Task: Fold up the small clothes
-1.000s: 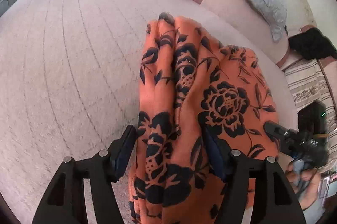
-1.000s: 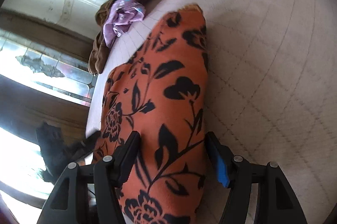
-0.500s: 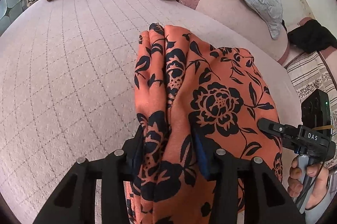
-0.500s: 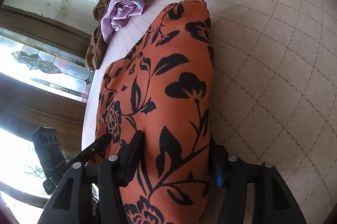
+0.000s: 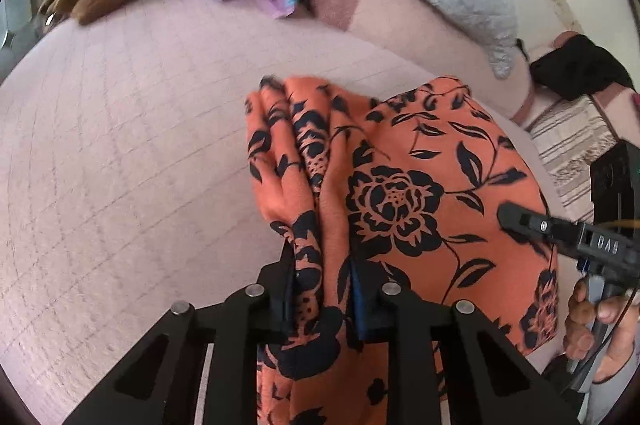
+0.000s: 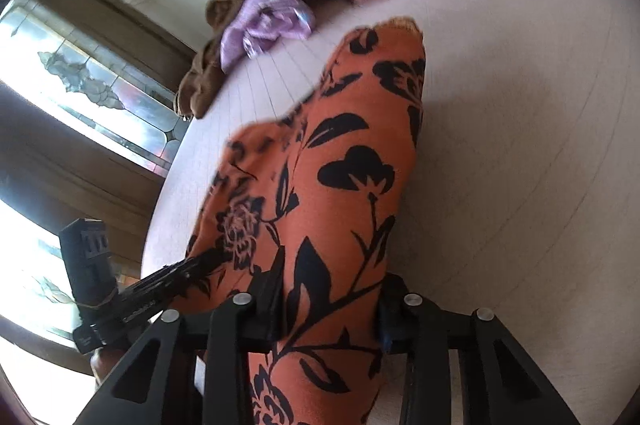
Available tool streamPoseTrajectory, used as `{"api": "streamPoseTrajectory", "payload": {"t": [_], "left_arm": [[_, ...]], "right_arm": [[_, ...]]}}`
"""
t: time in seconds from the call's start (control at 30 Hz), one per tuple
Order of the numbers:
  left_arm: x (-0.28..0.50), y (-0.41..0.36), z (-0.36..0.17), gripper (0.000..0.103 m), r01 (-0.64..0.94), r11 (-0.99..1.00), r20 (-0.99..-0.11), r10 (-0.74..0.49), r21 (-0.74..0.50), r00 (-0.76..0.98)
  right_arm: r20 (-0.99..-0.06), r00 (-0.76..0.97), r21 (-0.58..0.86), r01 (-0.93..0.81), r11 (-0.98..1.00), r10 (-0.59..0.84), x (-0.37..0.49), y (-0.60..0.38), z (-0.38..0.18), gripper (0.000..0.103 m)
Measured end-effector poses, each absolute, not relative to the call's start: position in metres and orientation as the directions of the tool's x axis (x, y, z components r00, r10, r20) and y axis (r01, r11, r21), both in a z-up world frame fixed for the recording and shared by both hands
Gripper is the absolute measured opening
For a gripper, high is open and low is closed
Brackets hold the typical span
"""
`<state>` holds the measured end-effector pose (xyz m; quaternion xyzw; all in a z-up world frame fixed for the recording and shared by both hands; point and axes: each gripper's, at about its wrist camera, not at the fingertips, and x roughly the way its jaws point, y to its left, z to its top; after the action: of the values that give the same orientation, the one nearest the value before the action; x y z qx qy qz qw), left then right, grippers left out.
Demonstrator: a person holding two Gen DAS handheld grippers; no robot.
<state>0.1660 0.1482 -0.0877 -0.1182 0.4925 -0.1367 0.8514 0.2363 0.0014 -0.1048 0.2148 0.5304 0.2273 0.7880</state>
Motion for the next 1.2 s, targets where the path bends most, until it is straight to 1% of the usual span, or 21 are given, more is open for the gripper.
{"api": "streamPoseTrajectory", "payload": {"t": [0.17,0.27,0.33,0.4,0.43,0.47,0.5,0.53,0.57,0.63,0.73,0.83,0.87,0.93,1.0,1.03,1.1,1.17,1.2], "left_arm": [[0.174,0.099,-0.055,0.021,0.219,0.9,-0.74,-0.434,-0.376,0.513],[0.183,0.072,-0.046,0.021,0.27,0.893,-0.729,-0.45,-0.361,0.516],[0.188,0.059,-0.052,0.021,0.286,0.889,-0.739,-0.457,-0.359,0.494],[0.194,0.05,-0.069,0.021,0.283,0.894,-0.765,-0.444,-0.347,0.466],[0.196,0.047,-0.079,0.022,0.284,0.896,-0.78,-0.438,-0.34,0.446],[0.199,0.04,-0.096,0.023,0.285,0.906,-0.815,-0.411,-0.314,0.408],[0.2,0.037,-0.107,0.027,0.278,0.916,-0.84,-0.382,-0.289,0.386],[0.2,0.038,-0.114,0.033,0.27,0.923,-0.851,-0.364,-0.275,0.378],[0.197,0.043,-0.113,0.034,0.261,0.923,-0.846,-0.368,-0.282,0.386],[0.193,0.056,-0.102,0.035,0.249,0.922,-0.841,-0.376,-0.296,0.39],[0.175,0.08,-0.084,0.035,0.259,0.932,-0.824,-0.348,-0.253,0.446],[0.167,0.091,-0.095,0.036,0.249,0.949,-0.853,-0.287,-0.192,0.435],[0.167,0.093,-0.102,0.037,0.238,0.959,-0.872,-0.247,-0.156,0.423],[0.162,0.102,-0.103,0.037,0.224,0.963,-0.871,-0.236,-0.15,0.43],[0.155,0.109,-0.093,0.037,0.219,0.965,-0.866,-0.23,-0.145,0.444],[0.153,0.112,-0.089,0.037,0.217,0.966,-0.863,-0.227,-0.141,0.451],[0.15,0.112,-0.085,0.037,0.22,0.966,-0.863,-0.227,-0.139,0.451],[0.146,0.116,-0.085,0.037,0.217,0.968,-0.866,-0.214,-0.126,0.451],[0.143,0.119,-0.084,0.037,0.218,0.968,-0.865,-0.215,-0.126,0.454]], "right_arm": [[-0.715,0.429,0.556,-0.128,0.821,0.551,0.234,-0.054,-0.063,0.036],[-0.71,0.483,0.538,-0.098,0.837,0.513,0.23,-0.094,-0.051,0.036],[-0.713,0.499,0.534,-0.067,0.843,0.492,0.228,-0.114,-0.053,0.036],[-0.724,0.5,0.536,-0.024,0.844,0.474,0.226,-0.134,-0.067,0.036],[-0.729,0.494,0.543,-0.003,0.84,0.474,0.225,-0.143,-0.079,0.036],[-0.735,0.487,0.546,0.014,0.838,0.471,0.224,-0.15,-0.091,0.036],[-0.741,0.481,0.547,0.028,0.837,0.468,0.223,-0.154,-0.102,0.036],[-0.749,0.47,0.551,0.051,0.833,0.466,0.223,-0.158,-0.116,0.039],[-0.761,0.455,0.553,0.084,0.829,0.462,0.221,-0.161,-0.133,0.044],[-0.762,0.441,0.573,0.119,0.811,0.474,0.216,-0.165,-0.151,0.05],[-0.755,0.478,0.556,0.104,0.825,0.449,0.209,-0.171,-0.137,0.051],[-0.751,0.536,0.511,0.104,0.853,0.385,0.198,-0.175,-0.113,0.051],[-0.725,0.572,0.519,0.089,0.85,0.384,0.193,-0.175,-0.101,0.051],[-0.681,0.609,0.546,0.051,0.836,0.407,0.181,-0.171,-0.082,0.051],[-0.649,0.608,0.58,0.005,0.815,0.458,0.171,-0.165,-0.075,0.06],[-0.642,0.592,0.594,-0.017,0.804,0.487,0.167,-0.162,-0.076,0.067],[-0.682,0.512,0.592,-0.032,0.805,0.522,0.168,-0.149,-0.093,0.07],[-0.739,0.451,0.567,0.016,0.824,0.5,0.171,-0.144,-0.114,0.07],[-0.731,0.46,0.575,0.019,0.818,0.503,0.17,-0.144,-0.112,0.07]]}}
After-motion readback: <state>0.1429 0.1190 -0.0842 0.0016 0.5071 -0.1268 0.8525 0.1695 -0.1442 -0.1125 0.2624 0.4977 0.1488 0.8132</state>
